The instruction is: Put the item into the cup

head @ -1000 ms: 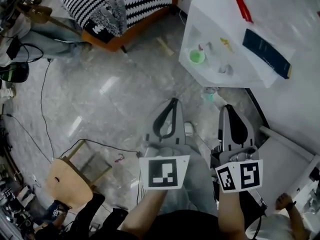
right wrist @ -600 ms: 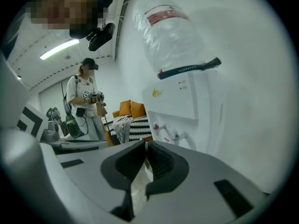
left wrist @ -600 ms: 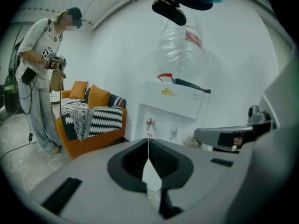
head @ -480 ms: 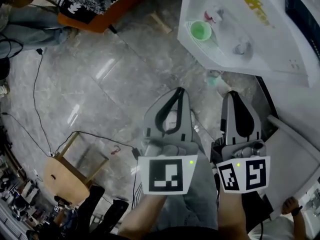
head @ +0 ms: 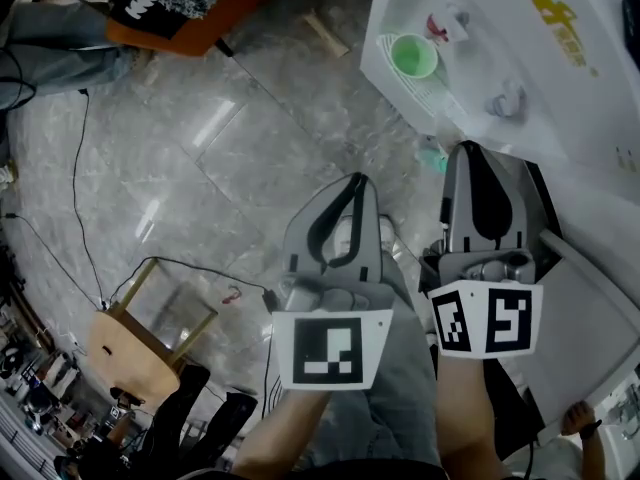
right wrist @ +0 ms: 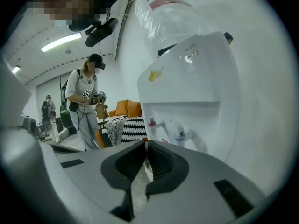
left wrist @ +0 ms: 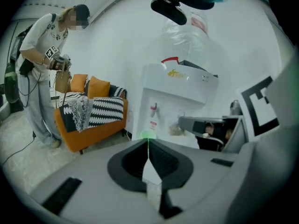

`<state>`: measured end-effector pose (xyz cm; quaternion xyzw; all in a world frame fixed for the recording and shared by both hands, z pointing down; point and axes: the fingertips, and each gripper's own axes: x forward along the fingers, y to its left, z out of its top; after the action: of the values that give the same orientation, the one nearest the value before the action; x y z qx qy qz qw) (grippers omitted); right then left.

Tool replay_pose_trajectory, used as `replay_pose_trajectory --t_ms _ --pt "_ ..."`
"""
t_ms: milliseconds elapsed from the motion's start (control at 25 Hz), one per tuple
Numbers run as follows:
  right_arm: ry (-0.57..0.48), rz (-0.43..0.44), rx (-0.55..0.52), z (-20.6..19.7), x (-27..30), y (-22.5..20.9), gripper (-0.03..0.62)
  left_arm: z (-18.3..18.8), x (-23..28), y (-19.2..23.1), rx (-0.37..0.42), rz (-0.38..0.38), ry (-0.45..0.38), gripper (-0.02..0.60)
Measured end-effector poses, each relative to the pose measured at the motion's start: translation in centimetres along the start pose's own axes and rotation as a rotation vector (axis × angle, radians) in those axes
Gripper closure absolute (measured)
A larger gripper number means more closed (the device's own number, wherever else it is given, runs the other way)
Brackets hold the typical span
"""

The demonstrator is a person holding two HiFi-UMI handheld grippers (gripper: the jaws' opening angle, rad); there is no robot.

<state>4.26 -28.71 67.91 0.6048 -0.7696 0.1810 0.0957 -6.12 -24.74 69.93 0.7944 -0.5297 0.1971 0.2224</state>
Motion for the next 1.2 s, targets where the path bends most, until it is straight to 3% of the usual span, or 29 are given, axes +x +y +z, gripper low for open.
replay_pose_trajectory --t_ms 200,400,480,1000,1200 --pt "0.010 -0.051 -0.016 -1.8 3.8 -0.1 0.568 -1.3 0.4 0.9 -0.026 0.017 0.027 0.568" --pt "0.007 -0.096 -0.002 -2.7 7.7 -1.2 0.568 -1.9 0.6 1.9 0.034 0.021 0.057 0.568" --pt "0.012 -0.112 -0.006 -2.9 8.7 -1.8 0.568 -2.3 0.6 2.4 0.025 0.030 0.067 0.568" --pt "0.045 -0.162 -0.091 -4.2 13.2 -2.9 0.568 -4.2 -0.3 5.0 -0.009 0.070 0.091 0.568" --pt "0.038 -0.164 -0.074 -4.0 14.2 -3.5 0.567 -4.9 -1.0 6.4 -0.019 0.102 0.108 0.568"
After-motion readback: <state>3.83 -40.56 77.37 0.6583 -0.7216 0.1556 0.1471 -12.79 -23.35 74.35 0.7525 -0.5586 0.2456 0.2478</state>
